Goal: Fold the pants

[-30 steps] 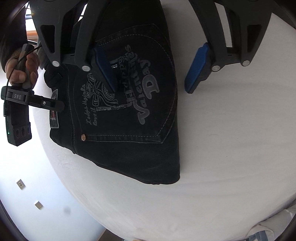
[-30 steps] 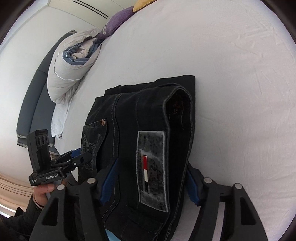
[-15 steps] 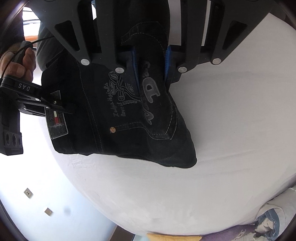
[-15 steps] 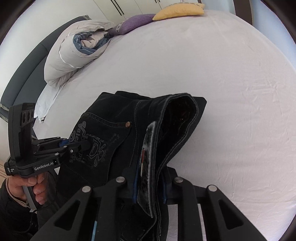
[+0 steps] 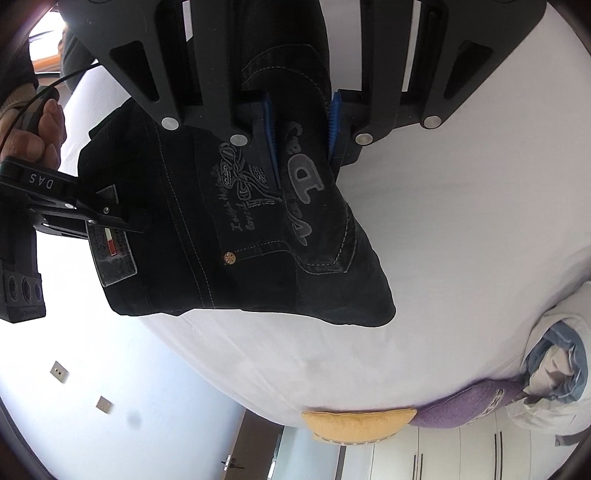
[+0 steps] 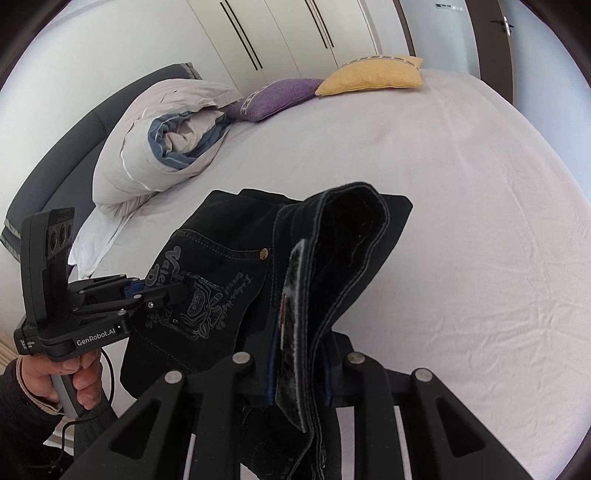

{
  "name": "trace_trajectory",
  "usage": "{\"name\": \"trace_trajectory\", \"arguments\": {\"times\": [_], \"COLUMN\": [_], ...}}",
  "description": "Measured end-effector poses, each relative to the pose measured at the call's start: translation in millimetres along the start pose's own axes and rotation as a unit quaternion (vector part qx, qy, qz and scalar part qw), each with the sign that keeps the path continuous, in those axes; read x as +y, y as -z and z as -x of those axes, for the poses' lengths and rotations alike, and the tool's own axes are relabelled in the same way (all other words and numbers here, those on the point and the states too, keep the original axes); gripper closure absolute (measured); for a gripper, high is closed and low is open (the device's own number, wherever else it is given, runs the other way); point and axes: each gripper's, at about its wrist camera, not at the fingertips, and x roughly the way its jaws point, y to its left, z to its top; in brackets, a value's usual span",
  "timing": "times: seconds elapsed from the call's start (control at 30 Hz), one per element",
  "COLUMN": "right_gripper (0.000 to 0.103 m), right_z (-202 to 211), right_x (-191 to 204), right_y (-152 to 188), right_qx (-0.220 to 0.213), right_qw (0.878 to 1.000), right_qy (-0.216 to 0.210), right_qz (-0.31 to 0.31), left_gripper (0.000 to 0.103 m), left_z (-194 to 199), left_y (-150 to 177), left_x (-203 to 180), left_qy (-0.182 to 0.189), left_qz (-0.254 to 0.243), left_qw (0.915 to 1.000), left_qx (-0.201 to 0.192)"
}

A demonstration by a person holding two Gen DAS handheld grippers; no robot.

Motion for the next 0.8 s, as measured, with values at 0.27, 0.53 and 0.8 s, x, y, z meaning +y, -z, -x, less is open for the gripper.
{"name": "trace_trajectory", "arguments": {"times": [0.27, 0.53, 0.8], "right_gripper": [0.079, 0.057, 0.029], "right_z": [-70.9, -84.6, -28.3], "right_x": [-76.1, -120.8, -120.7], "right_y": [-11.5, 13.2, 19.7], "right_qx": [0.044, 0.021, -0.021], "right_qw": [0.995, 0.978, 0.98], "right_qy": [-0.03, -0.124, -0.066], "right_qz": [-0.083, -0.168, -0.186], "left_gripper": [0.082, 0.054, 0.032], "left_z": [-75.7, -99.5, -58.2], "left_y": [-3.9, 6.7, 25.8], "left_x": [35.0, 62.9, 65.0], "left_qy": [0.014, 0.022, 0.001], "left_qz": [0.023, 0.051, 0.066], "left_qw": [0.9993, 0.9982, 0.9978], "left_qx": [0.024, 0.021, -0.001]}}
